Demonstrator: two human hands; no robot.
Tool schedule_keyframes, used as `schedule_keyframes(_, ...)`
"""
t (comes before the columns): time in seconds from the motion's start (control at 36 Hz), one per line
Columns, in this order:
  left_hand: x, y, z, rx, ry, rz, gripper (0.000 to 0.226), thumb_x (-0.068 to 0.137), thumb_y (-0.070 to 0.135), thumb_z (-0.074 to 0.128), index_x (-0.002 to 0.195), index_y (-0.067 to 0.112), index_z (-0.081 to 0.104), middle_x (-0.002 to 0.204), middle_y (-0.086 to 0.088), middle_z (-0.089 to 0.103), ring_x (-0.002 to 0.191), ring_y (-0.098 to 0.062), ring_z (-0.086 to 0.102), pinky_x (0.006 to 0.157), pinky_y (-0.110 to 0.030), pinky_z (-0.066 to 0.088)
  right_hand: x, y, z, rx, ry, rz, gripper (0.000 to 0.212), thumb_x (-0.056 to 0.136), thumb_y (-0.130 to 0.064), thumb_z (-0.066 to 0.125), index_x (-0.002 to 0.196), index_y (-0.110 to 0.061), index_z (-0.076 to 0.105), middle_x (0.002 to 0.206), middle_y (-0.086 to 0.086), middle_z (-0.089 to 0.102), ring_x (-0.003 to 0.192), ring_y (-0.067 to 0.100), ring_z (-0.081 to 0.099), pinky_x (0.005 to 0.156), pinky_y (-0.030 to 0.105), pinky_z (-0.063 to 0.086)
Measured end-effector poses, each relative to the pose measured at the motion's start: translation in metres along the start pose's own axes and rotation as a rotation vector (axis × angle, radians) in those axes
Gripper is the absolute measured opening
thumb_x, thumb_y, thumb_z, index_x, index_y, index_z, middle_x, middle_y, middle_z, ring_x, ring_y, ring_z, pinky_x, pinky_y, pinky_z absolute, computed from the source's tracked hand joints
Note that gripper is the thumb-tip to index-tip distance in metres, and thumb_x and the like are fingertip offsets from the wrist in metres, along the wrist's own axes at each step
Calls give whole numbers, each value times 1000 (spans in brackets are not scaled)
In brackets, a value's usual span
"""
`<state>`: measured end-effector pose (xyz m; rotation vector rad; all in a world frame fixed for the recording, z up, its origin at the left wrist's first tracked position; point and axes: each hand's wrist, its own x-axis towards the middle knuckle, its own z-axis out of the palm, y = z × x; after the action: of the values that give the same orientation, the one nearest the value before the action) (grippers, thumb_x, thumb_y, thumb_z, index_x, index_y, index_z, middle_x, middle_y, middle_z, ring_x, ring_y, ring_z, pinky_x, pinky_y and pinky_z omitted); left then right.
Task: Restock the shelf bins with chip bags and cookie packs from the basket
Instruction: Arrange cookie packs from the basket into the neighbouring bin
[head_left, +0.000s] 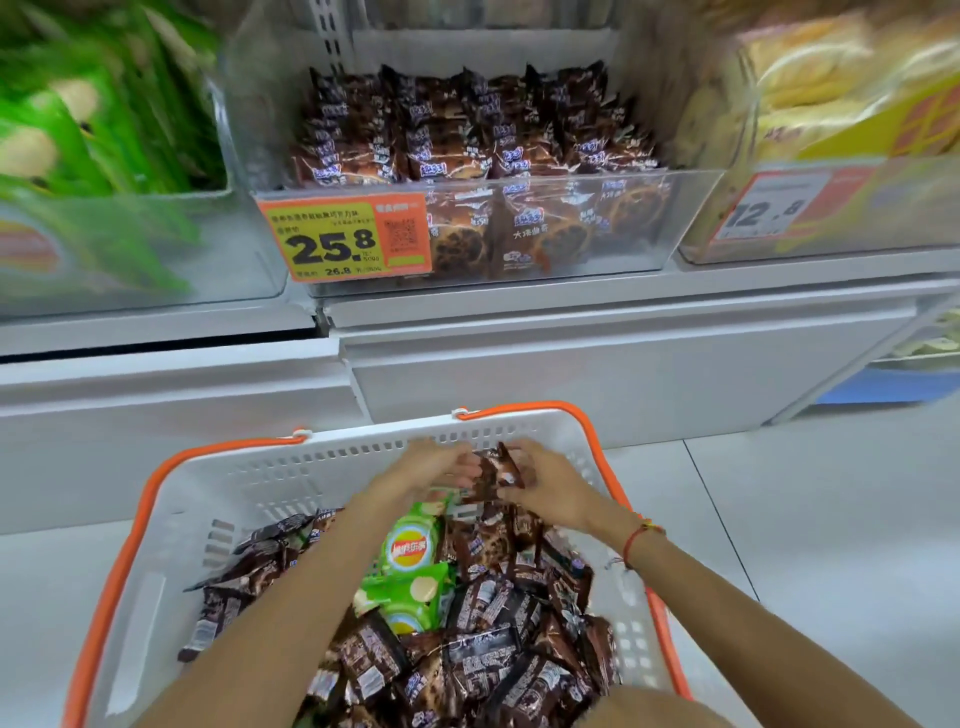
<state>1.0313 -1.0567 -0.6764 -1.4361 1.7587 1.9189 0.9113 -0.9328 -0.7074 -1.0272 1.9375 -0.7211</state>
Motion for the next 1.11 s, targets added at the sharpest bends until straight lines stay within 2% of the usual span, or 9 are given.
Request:
schedule_keyframes(0.11, -28, 36, -10, 165, 50, 167, 26, 98, 30, 49, 84, 17, 66, 91, 1, 70, 69, -5, 57, 64, -22, 38, -24, -23, -37, 236, 54, 25, 35, 89, 2, 62, 119, -8, 47, 97, 7, 66, 84, 13, 64, 77, 18, 52)
schedule_keyframes(0.22, -47, 65, -18, 315, 52, 391, 25, 95, 20, 57, 117, 8, 61, 113, -6, 62, 78, -7, 56, 51, -7, 39, -50, -51, -76, 337, 100, -8, 27, 92, -5, 60, 113, -20, 54, 92, -3, 70, 76, -1, 64, 68, 12, 48)
schedule_keyframes(0.33, -71, 93, -16, 444, -24, 559, 42, 93, 25, 61, 132, 15, 51, 128, 1, 54, 104, -10, 53, 70, -8, 42, -69, -81, -108, 314, 176, -102, 27, 92, -5, 59, 113, -22, 55, 92, -7, 70, 76, -7, 64, 67, 8, 45)
schedule_keyframes(0.56, -115, 159, -12, 364, -36, 884, 26, 90, 23, 64, 115, 15, 64, 106, -3, 70, 95, -9, 63, 87, -19, 49, -87, -136, -166, 224, 393, -386, 34, 90, 1, 59, 98, -32, 62, 95, -13, 68, 90, 0, 62, 85, 18, 45)
schedule_keyframes(0.72, -128, 211, -14, 413, 105, 1009, 17, 88, 20, 68, 104, 17, 66, 99, 3, 68, 94, -8, 64, 85, -21, 50, -81, -160, -201, 228, 598, -548, 40, 88, 1, 62, 124, -16, 57, 118, -2, 63, 105, 0, 58, 93, 17, 45)
schedule_keyframes(0.78, -128, 228, -14, 277, 179, 1022, 16, 89, 23, 66, 104, 19, 63, 98, 8, 66, 93, -3, 62, 78, -10, 49, -72, -157, -212, 48, 809, -534, 47, 85, -10, 62, 130, -14, 51, 125, -1, 56, 110, -2, 48, 98, 15, 37)
schedule_keyframes(0.86, -118, 250, -7, 162, 229, 1005, 14, 91, 24, 64, 103, 20, 58, 92, 15, 60, 90, 2, 58, 64, 0, 43, -57, -150, -227, -276, 947, -458, 75, 71, -37, 53, 140, -12, 40, 140, 5, 45, 127, 19, 37, 105, 27, 27)
schedule_keyframes(0.94, -101, 260, 3, 221, 228, 954, 27, 91, 22, 64, 115, 14, 58, 104, 3, 63, 99, -11, 60, 76, -15, 44, -44, -138, -233, -498, 892, -347, 95, 71, -38, 71, 149, -15, 23, 154, 5, 27, 141, 25, 21, 116, 42, 19)
schedule_keyframes(1.11, -73, 267, 2, 661, 289, 896, 21, 82, 35, 73, 102, 35, 65, 105, 5, 70, 103, -16, 64, 95, -40, 49, -45, -127, -237, -579, 855, -369, 98, 74, -23, 73, 152, -19, 14, 157, -2, 20, 144, 18, 11, 115, 33, 10)
